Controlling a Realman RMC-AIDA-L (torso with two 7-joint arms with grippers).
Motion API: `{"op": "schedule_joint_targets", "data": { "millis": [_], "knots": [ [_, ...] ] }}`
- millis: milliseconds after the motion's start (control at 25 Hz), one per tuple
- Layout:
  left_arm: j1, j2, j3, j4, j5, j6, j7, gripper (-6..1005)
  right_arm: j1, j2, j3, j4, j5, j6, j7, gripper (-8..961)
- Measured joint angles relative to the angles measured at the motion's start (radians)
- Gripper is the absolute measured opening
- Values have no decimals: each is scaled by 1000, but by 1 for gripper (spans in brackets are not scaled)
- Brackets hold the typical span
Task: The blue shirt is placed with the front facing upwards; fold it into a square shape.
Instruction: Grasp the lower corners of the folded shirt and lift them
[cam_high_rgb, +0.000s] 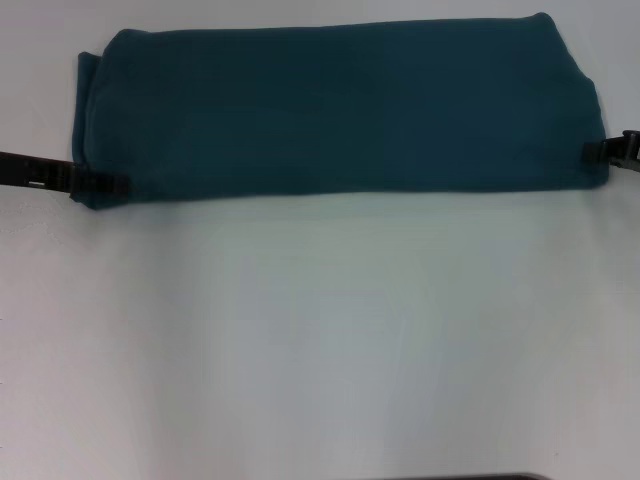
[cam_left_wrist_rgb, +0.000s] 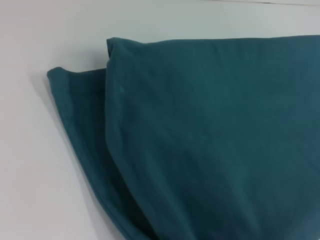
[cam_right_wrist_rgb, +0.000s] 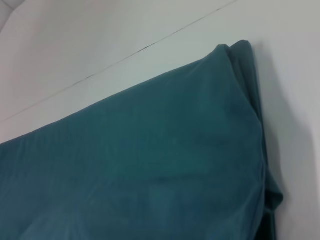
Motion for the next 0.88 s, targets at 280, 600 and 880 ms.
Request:
{"op": "schedule_joint_targets", "data": {
  "millis": [280, 600, 880],
  "knots": [
    [-2, 2, 0, 7, 7, -11, -2, 788, 1, 0, 0, 0, 0, -2, 0, 14],
    [-8, -9, 0, 7, 48, -23, -6, 322, 0, 1, 1, 0, 0, -1, 0, 14],
    [-10, -10, 0, 7, 51, -34, -7, 82, -4, 0, 6, 0, 0, -2, 0, 13]
  ]
}}
